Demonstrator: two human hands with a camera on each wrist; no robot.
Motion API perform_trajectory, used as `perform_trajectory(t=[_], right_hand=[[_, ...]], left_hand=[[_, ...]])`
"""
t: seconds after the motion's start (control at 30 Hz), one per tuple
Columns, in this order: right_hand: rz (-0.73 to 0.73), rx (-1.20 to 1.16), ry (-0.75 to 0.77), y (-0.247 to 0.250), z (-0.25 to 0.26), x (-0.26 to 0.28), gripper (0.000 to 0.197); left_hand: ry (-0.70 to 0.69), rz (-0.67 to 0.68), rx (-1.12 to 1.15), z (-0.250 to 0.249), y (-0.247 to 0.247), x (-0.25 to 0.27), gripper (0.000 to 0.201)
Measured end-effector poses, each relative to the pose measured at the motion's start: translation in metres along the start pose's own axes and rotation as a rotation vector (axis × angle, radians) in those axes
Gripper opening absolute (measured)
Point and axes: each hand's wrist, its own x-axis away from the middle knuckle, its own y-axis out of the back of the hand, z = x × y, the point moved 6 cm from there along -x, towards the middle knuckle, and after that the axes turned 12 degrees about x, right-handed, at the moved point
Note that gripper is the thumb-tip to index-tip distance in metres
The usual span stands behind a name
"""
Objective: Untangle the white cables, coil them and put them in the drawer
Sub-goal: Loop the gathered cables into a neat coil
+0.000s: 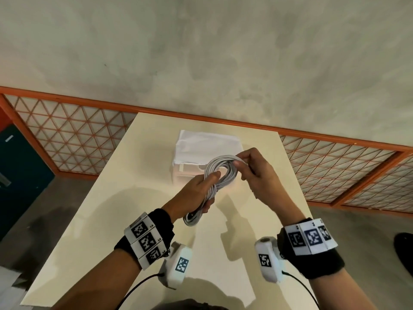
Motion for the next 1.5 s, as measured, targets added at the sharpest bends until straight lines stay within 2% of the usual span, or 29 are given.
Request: perform_trajectory(t=[0.07,0.13,0.2,0.4,0.53,0.67,0.77,0.83,0.97,1.3,1.43,1.5], right_hand=[[-0.163,-0.032,-0.047,-0.006,-0.005,0.003,0.008],[-0.234,-0.078,-0.103,-0.014,-0.009,0.005,0.012],[-0.241,-0.105,-0.118,-0.018,-0.009,0.006,0.016],[-0.31,-0.129,-0.023,0.006,0.011,0.002,0.006],[-0.363,-0.261,-0.143,-0.004,0.002,0.01,0.012],[-0.33,-0.419,-0.26,-0.014,-0.001,0.013,0.011],[-0.335,-0.471,-0.279,-0.006,-0.001,0.012,0.007],[-0.335,-0.417,-0.262,-0.001,0.0,0.013,0.007],[-0.254,-0.365,-0.274,-0.002,-0.004,0.01,0.01],[-0.125,-0.201,-0.183,0.005,-0.003,0.001,0.023],[0.113,-0.203,-0.14,0.004,0.003,0.0,0.033],[0.174,-0.219,-0.122,0.003,0.005,0.0,0.037]], left_hand=[[-0.034,-0.033,0.028,0.001,-0.005,-0.002,0.043],[-0.062,-0.054,0.063,0.002,-0.01,-0.004,0.041],[-0.068,-0.077,0.107,0.003,-0.012,-0.005,0.04],[-0.048,-0.131,0.167,0.009,-0.007,-0.006,0.045],[-0.094,-0.082,0.191,0.002,-0.018,-0.005,0.051],[-0.11,-0.035,0.223,0.0,-0.025,-0.003,0.047],[-0.161,-0.024,0.167,-0.005,-0.023,-0.004,0.043],[-0.196,-0.026,0.176,-0.01,-0.023,-0.005,0.036],[-0.189,-0.042,0.158,-0.009,-0.024,-0.005,0.024],[0.024,0.084,0.267,-0.003,-0.024,-0.004,0.031],[0.058,0.068,0.339,-0.001,-0.02,-0.007,0.036],[0.048,0.063,0.356,-0.002,-0.018,-0.009,0.039]])
